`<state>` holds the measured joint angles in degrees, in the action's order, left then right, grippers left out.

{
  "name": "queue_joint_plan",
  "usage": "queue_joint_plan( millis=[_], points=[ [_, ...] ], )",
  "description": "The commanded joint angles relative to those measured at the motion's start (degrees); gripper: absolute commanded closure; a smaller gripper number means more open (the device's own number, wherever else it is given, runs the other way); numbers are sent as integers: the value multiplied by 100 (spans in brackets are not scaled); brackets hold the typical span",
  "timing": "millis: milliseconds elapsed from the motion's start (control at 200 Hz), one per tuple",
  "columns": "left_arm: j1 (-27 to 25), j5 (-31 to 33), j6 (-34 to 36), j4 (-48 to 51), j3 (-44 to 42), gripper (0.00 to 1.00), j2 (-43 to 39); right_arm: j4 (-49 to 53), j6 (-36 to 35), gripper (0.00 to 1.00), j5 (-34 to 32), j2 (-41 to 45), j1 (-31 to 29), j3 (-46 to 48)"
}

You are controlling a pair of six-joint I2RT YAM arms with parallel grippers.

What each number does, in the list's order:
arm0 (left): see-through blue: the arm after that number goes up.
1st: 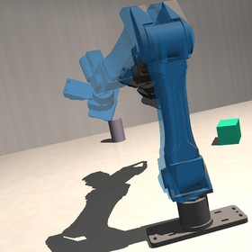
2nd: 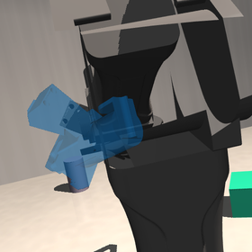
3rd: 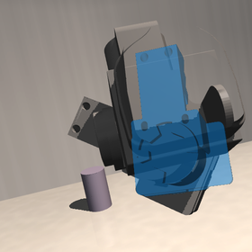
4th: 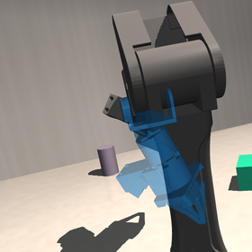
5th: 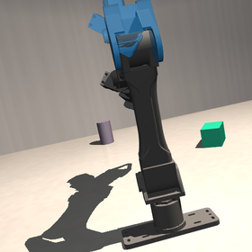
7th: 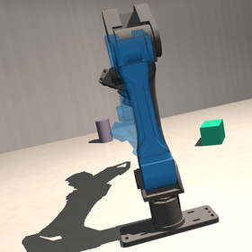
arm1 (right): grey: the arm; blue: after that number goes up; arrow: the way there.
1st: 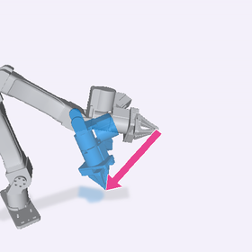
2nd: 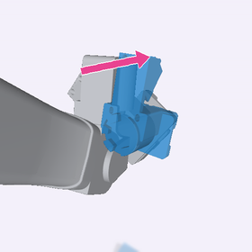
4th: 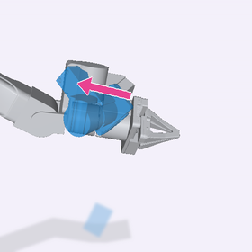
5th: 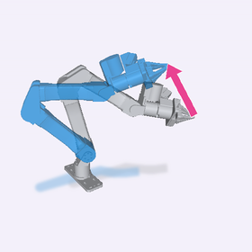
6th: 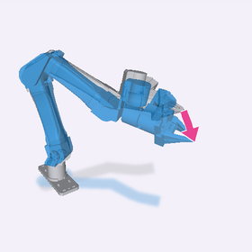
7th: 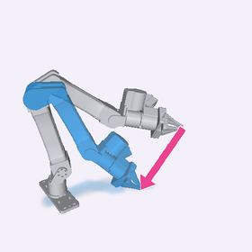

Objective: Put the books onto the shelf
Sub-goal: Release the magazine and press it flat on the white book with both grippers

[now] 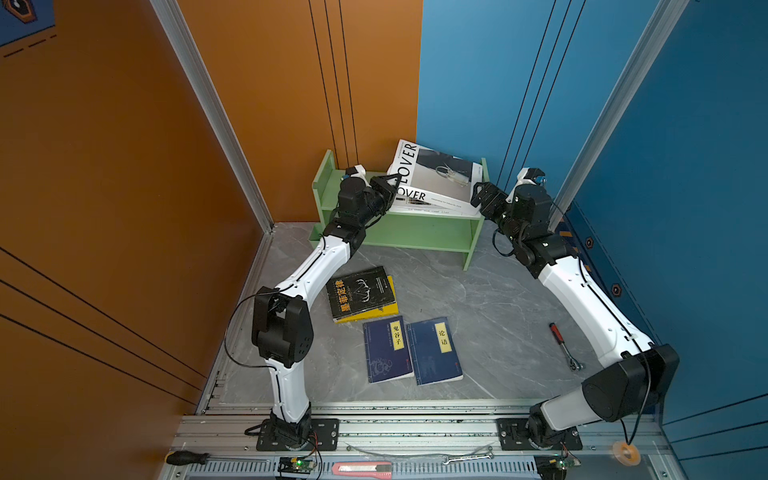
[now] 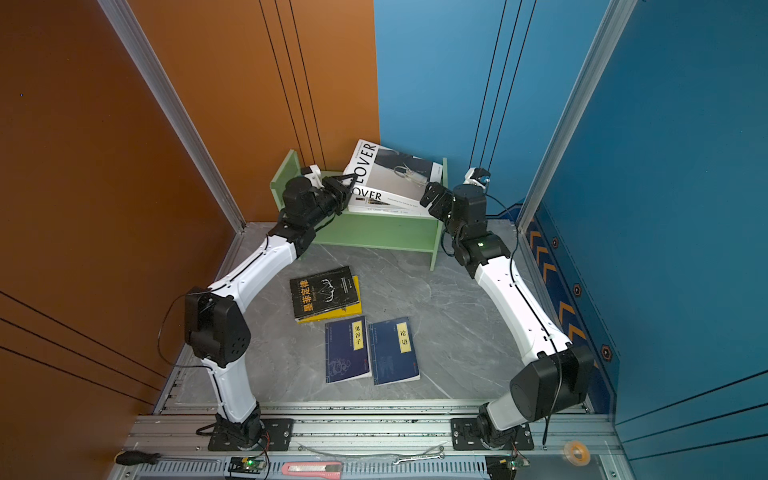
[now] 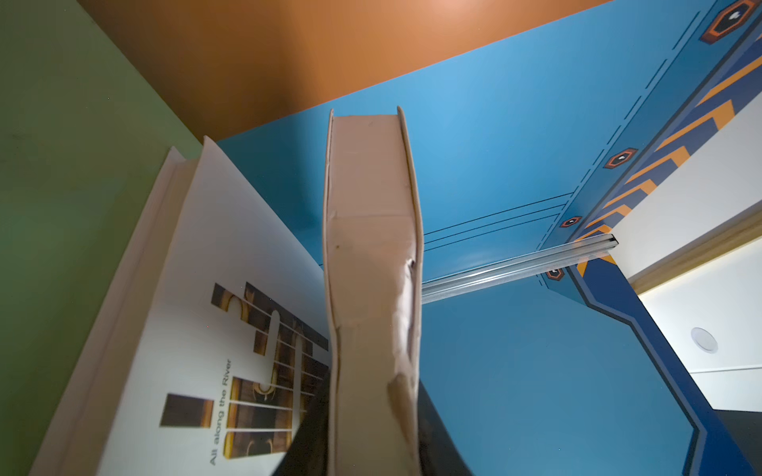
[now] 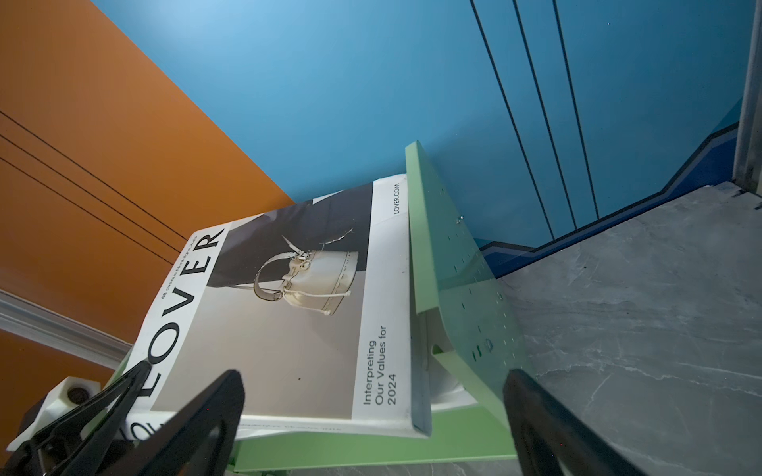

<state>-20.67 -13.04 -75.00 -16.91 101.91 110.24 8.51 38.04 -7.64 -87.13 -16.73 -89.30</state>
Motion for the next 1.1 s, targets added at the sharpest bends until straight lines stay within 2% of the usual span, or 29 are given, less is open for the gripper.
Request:
queue_joint_plan(
  millis=[0, 125, 260, 601, 761, 936, 1096],
  points=[
    [-90, 287, 56, -57, 304, 74, 120, 27, -107, 0, 65, -179, 119, -318],
    [-157, 530, 30, -53, 334, 74, 181, 36, -36, 0, 190, -342, 197, -404],
    [-174, 352, 13, 153, 599, 74, 339, 82, 11, 0, 280, -476, 278, -461],
    [-271, 265, 55, 398, 563, 72, 294, 106, 5, 0, 454, -948, 250, -765],
    [-267, 218, 95, 478, 395, 69, 177, 411, -264, 0, 198, -1154, 104, -945],
    [-180, 186, 224, 668, 297, 57, 53, 686, -420, 2, -234, -1239, 29, -774],
    [-88, 206, 433, 1007, 237, 36, -115, 707, -482, 3, -514, -1158, 21, -551]
  ],
)
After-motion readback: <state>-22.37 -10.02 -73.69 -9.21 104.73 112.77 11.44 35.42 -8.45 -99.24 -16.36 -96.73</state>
